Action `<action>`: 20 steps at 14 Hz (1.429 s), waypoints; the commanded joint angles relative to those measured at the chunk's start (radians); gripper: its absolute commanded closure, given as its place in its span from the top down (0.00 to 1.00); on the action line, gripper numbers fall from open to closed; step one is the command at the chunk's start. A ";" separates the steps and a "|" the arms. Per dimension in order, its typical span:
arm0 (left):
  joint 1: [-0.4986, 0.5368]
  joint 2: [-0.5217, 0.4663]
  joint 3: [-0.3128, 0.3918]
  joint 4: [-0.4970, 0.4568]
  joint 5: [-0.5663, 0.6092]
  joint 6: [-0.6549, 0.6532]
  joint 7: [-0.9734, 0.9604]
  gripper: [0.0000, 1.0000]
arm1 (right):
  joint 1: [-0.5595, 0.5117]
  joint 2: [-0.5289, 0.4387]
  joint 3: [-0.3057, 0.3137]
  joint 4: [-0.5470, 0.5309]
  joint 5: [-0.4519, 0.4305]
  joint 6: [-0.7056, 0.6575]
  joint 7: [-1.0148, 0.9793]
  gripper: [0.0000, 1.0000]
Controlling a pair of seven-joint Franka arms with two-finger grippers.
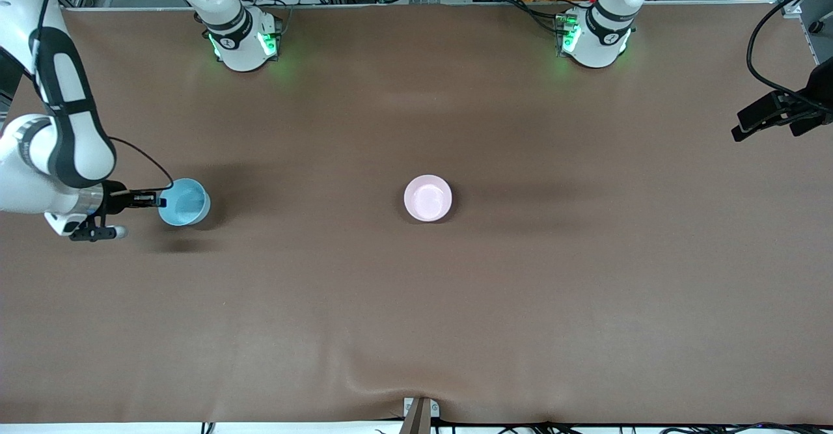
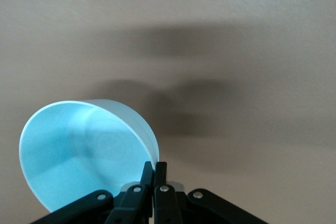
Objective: Stack pink and blue bowls on white bowl
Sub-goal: 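Carry the blue bowl onto the pink bowl and lower it inside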
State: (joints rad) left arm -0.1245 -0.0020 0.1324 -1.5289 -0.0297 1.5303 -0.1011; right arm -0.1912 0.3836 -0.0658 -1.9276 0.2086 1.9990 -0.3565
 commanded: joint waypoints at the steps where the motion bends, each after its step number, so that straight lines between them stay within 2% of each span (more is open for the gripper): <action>1: 0.002 -0.018 -0.003 -0.011 -0.009 0.001 0.018 1.00 | 0.088 -0.047 0.012 0.021 0.015 -0.043 0.179 0.00; 6: 0.002 -0.016 -0.004 -0.011 -0.009 0.002 0.018 1.00 | 0.307 -0.046 0.102 0.125 0.021 -0.037 0.684 0.00; 8: 0.002 -0.015 -0.004 -0.011 -0.009 0.005 0.018 1.00 | 0.372 -0.020 0.142 0.174 0.058 -0.029 0.851 0.00; 12: 0.002 -0.013 -0.004 -0.011 -0.009 0.008 0.018 1.00 | 0.567 0.069 0.158 0.300 0.077 -0.002 1.163 0.00; 15: 0.003 -0.012 -0.004 -0.013 -0.010 0.008 0.018 1.00 | 0.697 0.142 0.156 0.298 0.074 0.144 1.287 0.00; 18: 0.002 -0.010 -0.004 -0.013 -0.010 0.011 0.018 1.00 | 0.772 0.176 0.156 0.298 0.074 0.208 1.388 0.00; 20: 0.002 -0.010 -0.004 -0.013 -0.010 0.011 0.018 1.00 | 0.783 0.175 0.165 0.297 0.075 0.202 1.421 0.00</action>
State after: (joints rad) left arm -0.1263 -0.0017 0.1306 -1.5313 -0.0297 1.5324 -0.1011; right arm 0.5856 0.5557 0.1016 -1.6624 0.2686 2.2227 1.0283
